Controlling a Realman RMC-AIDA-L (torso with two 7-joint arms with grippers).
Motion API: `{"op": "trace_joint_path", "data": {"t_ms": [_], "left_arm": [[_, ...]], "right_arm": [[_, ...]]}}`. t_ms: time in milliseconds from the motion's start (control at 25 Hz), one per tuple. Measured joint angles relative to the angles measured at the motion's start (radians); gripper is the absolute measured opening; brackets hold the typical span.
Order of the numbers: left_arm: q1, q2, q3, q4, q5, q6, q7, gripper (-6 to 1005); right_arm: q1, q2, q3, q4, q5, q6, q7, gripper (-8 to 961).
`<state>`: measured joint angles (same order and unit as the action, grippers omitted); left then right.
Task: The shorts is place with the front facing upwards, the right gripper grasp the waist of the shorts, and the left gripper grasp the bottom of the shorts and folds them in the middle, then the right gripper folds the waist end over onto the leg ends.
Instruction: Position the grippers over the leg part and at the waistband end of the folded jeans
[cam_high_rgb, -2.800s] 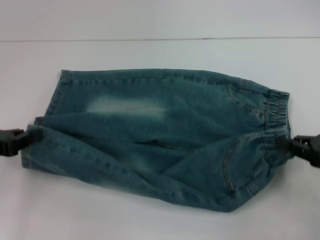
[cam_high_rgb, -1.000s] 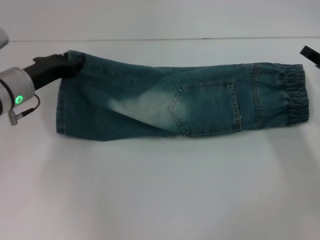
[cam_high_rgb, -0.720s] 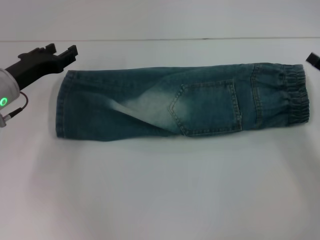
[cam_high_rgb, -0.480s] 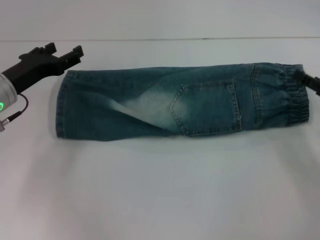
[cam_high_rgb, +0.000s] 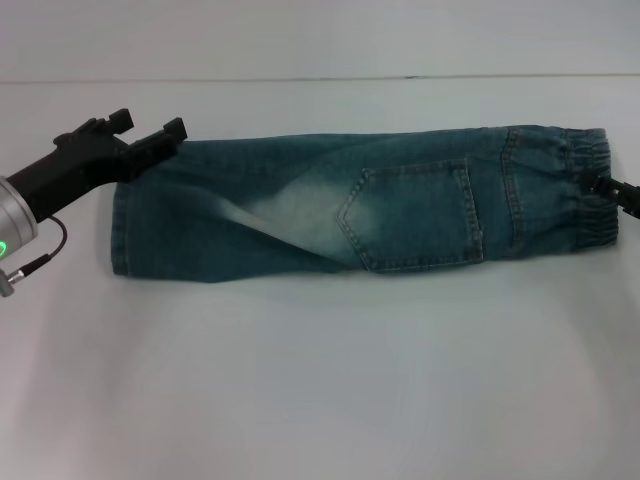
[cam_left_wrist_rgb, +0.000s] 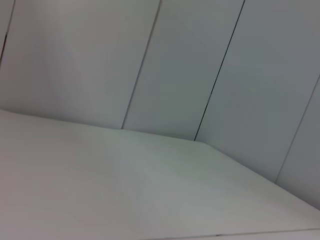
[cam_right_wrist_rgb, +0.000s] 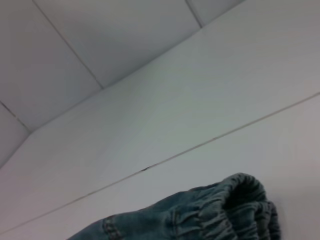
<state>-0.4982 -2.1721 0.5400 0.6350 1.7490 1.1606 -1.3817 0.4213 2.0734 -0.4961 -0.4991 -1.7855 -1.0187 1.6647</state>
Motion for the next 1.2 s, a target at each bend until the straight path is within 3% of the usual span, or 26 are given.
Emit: {"op": "trace_joint_path", "data": {"t_ms": [480, 760, 960, 1200], "left_arm": [[-0.002, 0.0, 0.018, -0.023, 0.0, 0.006, 0.021, 909], [-0.004, 0.0, 0.025, -0.029, 0.0, 0.007, 0.022, 904], [-0.004, 0.0, 0.025, -0.029, 0.0, 0.022, 0.034, 900], [-0.01, 0.0, 0.027, -0.047, 0.0, 0.044, 0.063, 896]], "right_arm": [[0.062, -0.004, -0.039, 0.012, -0.006, 0.089, -0.001, 923], [0.111, -0.027, -0.124, 0.046, -0.051, 0.121, 0.082, 924], [0.105, -0.034, -0.125, 0.027, -0.081, 0.058, 0.097, 828], [0.068, -0.022, -0.108, -0.047, -0.068, -0.037, 0.08, 587]]}}
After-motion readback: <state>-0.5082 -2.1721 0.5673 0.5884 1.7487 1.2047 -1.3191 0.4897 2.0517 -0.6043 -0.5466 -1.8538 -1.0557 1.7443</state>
